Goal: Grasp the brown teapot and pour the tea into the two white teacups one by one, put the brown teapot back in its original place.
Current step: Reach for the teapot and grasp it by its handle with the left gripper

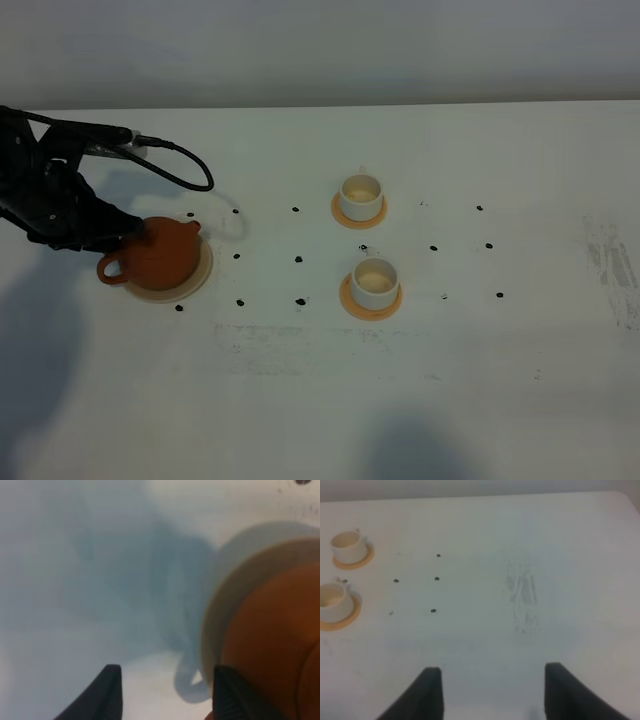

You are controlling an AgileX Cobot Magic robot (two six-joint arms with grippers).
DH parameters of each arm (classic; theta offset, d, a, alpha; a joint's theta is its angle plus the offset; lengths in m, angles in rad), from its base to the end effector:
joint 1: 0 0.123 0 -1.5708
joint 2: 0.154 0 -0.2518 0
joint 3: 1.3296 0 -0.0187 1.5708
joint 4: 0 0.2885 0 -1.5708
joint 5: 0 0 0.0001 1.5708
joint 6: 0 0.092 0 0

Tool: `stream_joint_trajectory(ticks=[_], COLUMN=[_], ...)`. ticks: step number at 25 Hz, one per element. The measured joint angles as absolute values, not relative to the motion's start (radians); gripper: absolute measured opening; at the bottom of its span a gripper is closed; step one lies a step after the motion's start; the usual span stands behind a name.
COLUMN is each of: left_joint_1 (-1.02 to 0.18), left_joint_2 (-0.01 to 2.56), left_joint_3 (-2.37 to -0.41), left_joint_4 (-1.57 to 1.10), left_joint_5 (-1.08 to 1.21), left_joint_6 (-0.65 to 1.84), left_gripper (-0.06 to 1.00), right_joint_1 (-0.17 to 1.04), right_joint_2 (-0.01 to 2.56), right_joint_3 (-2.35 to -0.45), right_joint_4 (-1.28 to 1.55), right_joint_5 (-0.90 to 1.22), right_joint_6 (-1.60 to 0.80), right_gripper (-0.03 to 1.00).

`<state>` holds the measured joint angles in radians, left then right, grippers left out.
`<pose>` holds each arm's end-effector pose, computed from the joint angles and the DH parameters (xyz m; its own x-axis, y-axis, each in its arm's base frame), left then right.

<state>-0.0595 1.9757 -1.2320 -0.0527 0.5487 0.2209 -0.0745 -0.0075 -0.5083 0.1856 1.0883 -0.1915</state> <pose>0.4054 -0.0267 0.0893 -0.9055 0.2292 -0.3570 0.2313 0.9722 0.0374 0.0594 0.0107 0.2969 -0.4489 -0.0698 -0.8908 -0.1188 0.9928 -0.0179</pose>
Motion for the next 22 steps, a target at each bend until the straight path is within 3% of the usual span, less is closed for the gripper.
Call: stream_joint_trajectory(ticks=[22], left_joint_1=[-0.042], left_joint_2=[1.972], left_joint_3=[-1.232], left_joint_4=[-0.064], left_joint_5=[0.688], left_joint_6=[0.221], left_gripper=[0.44], right_joint_1=[-0.074], right_joint_2=[-0.008], right_joint_3=[-0.508], right_joint_4=[0.186], right_joint_5=[1.088], right_joint_6=[-0.192], right_gripper=[0.44])
